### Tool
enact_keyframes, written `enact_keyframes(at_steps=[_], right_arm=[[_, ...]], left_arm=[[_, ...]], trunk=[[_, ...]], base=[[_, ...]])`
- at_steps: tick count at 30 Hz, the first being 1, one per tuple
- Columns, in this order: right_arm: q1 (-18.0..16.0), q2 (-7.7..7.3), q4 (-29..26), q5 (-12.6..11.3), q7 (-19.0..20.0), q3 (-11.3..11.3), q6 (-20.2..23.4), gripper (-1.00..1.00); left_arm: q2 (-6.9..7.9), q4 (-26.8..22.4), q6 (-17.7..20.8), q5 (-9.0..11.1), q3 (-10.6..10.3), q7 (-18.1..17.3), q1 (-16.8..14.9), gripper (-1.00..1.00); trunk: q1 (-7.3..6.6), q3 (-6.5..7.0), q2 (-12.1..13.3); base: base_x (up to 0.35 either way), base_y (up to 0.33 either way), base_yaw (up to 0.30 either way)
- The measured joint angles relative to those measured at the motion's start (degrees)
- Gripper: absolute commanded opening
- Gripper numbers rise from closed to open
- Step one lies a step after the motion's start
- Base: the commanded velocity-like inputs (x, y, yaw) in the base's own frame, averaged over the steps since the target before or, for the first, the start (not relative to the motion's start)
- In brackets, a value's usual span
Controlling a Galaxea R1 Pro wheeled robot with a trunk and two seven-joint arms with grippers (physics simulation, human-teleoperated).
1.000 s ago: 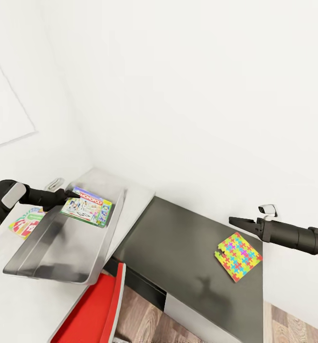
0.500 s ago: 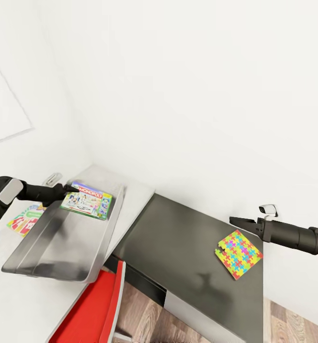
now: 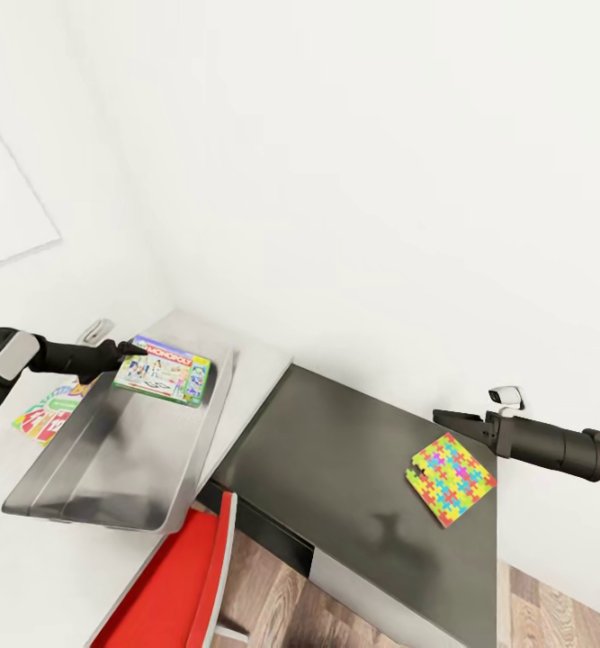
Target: Put all the toys in the child's room - the three board games (two on the bed and one on the table), the two jigsaw puzzles on the table, and the tennis ball on the table - inside the toy box on the table in the child's room.
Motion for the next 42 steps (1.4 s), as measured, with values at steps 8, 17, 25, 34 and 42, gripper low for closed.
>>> enact_keyframes(at_steps=[8,17,25,34,42], right_arm=[[0.00,0.06,0.00,0.00,0.00,-0.02,0.00,1.00],[-0.04,0.02,0.00,0.01,0.00,-0.02,0.00,1.00],[-0.05,0.00,0.00,0.03,0.00,-0.03,-0.01,1.00],[-0.04,0.00,0.00,0.01,0.00,-0.04,0.00,1.00],[-0.06,0.00,0.00,0.04,0.00,-0.07,0.00,1.00]], left_arm=[[0.08,0.01,-0.05,-0.17,0.04,0.07,-0.40,-1.00],[0.18,0.01,-0.82,-0.31,0.06,1.58,-0.55,-1.00],[0.07,0.00,-1.16,0.08,0.13,4.92,-0.66,-1.00],[-0.02,0.00,-1.74,0.17,0.13,6.10,-0.74,-1.00],[-0.05,0.00,-1.91,0.29,0.14,6.40,-0.86,-1.00]], trunk=[[0.00,-0.04,0.00],[0.00,-0.50,0.00],[0.00,-1.16,0.00],[0.00,-1.96,0.00],[0.00,-2.69,0.00]], base=[[0.000,0.000,0.000],[0.000,0.000,0.000],[0.000,0.000,0.000],[0.000,0.000,0.000],[0.000,0.000,0.000]])
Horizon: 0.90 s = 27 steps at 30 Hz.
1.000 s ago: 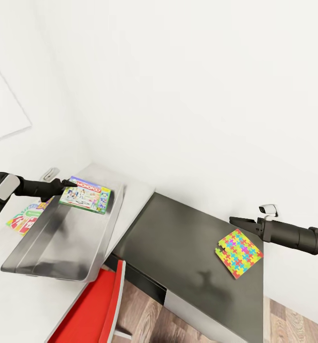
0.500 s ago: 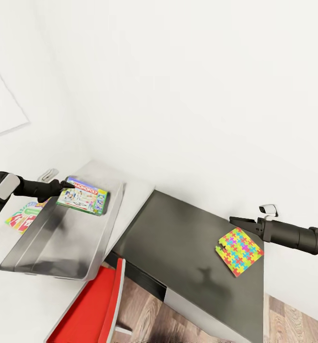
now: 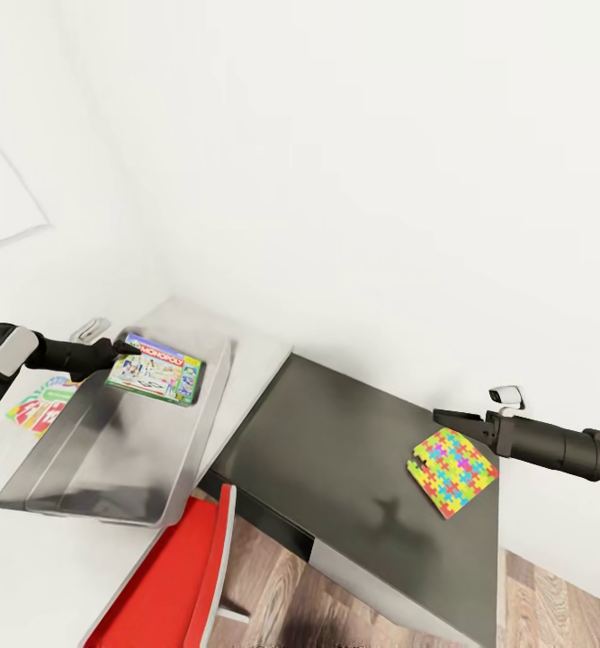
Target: Put all the toys in the child's room - the three board games (two on the bed and one on the table), the two jigsaw puzzles on the table, and the tennis ball on the table - inside the toy box on the table in the child's room.
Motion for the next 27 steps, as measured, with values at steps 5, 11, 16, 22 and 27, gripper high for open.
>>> enact_keyframes(at_steps=[5,11,16,22,27], right_arm=[[0.01,0.00,0.00,-0.01,0.00,0.00,0.00,1.00],[0.06,-0.06,0.00,-0.01,0.00,0.02,0.00,1.00],[0.04,0.03,0.00,-0.01,0.00,0.03,0.00,1.00],[0.05,0.15,0.00,0.00,0.00,0.04,0.00,1.00],[0.01,0.17,0.00,0.02,0.00,0.04,0.00,1.00]], left_arm=[[-0.01,-0.05,0.00,0.11,0.01,0.06,-0.33,-1.00],[-0.01,-0.09,0.00,0.17,0.00,0.08,-0.60,-1.00],[-0.05,-0.14,0.01,0.23,0.01,0.05,-0.67,-1.00],[-0.03,-0.22,0.05,0.30,0.01,-0.32,-0.71,-1.00],[-0.02,-0.25,0.12,0.37,0.03,-0.58,-0.80,-1.00]], trunk=[[0.00,-0.46,0.00],[0.00,-0.91,0.00],[0.00,-1.06,-0.01],[0.00,-1.14,-0.01],[0.00,-1.20,-0.01]], base=[[0.000,0.000,0.000],[0.000,0.000,0.000],[0.000,0.000,0.000],[0.000,0.000,0.000],[0.000,0.000,0.000]])
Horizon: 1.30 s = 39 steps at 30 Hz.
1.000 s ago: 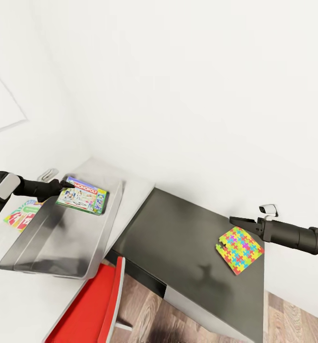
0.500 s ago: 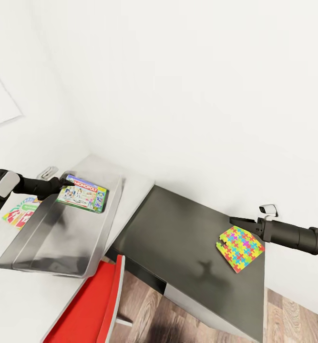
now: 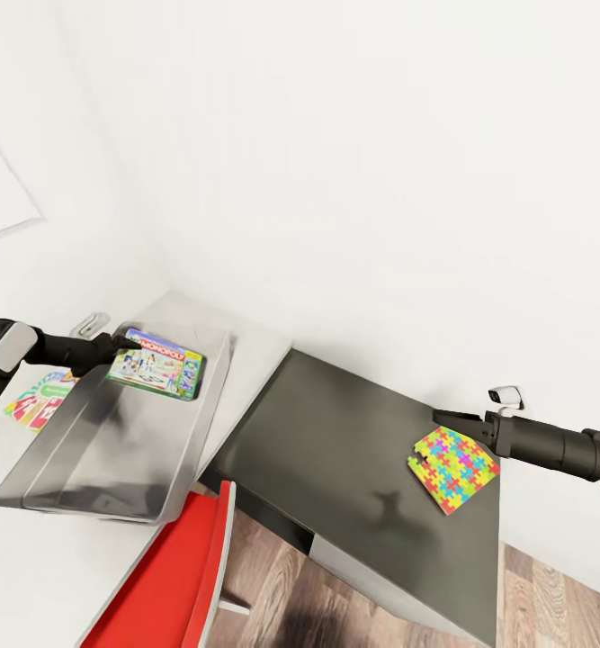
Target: Put all the toys in the child's room - the three board games (two on the bed and one on the table), the two jigsaw puzzles on the table, and the tennis ball on the table - inside the toy box on the table in the child's room.
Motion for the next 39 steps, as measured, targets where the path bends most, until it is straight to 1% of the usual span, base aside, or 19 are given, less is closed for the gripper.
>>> enact_keyframes(at_steps=[7,23,39], right_arm=[[-0.02,0.06,0.00,0.02,-0.06,0.09,0.00,1.00],[-0.02,0.15,0.00,0.03,-0.09,0.24,0.00,1.00],[-0.02,0.10,0.00,0.03,-0.09,0.21,0.00,1.00]], left_arm=[[0.00,-0.01,0.24,0.17,0.05,-0.33,-0.35,-1.00],[0.01,-0.02,0.52,0.27,0.06,-1.06,-0.79,-1.00],[0.01,-0.02,0.56,0.24,0.07,-1.76,-0.82,-1.00]], trunk=[[0.00,-0.36,0.00],[0.00,-1.65,0.00],[0.00,-1.97,0.00]], base=[[0.000,0.000,0.000],[0.000,0.000,0.000],[0.000,0.000,0.000]])
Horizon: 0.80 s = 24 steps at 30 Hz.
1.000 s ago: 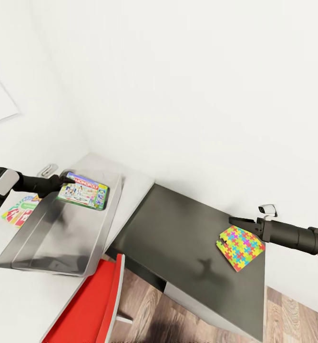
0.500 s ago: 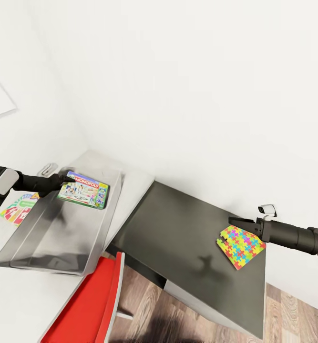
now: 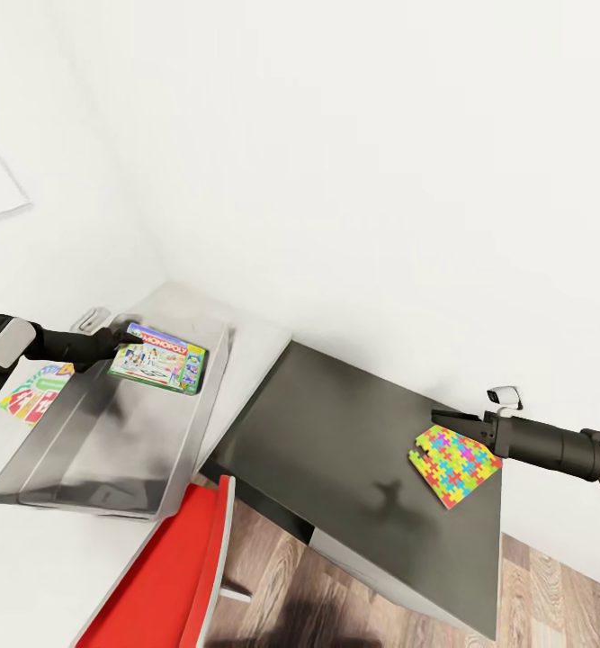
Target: Put all the toys in the child's room - the three board games (two on the bed and one on the table), the two jigsaw puzzles on the table, and the tennis ball on the table - inside the toy box on the table in the child's room.
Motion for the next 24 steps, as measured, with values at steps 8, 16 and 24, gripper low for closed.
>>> enact_keyframes(at_steps=[8,16,24], right_arm=[[0.00,0.00,0.00,0.00,0.00,-0.08,0.00,1.00],[0.00,-0.02,0.00,0.00,0.00,-0.17,0.00,1.00],[0.00,-0.04,0.00,0.01,0.00,-0.20,0.00,1.00]], left_arm=[[0.00,0.00,-0.03,-0.01,0.00,-0.01,0.01,-1.00],[-0.01,0.00,-0.05,0.00,0.00,-0.01,0.02,-1.00],[0.00,0.00,-0.04,-0.03,-0.01,-0.01,0.04,-1.00]], trunk=[[0.00,-0.02,0.00],[0.00,-0.08,0.00],[0.00,-0.50,0.00]], base=[[0.000,0.000,0.000],[0.000,0.000,0.000],[0.000,0.000,0.000]])
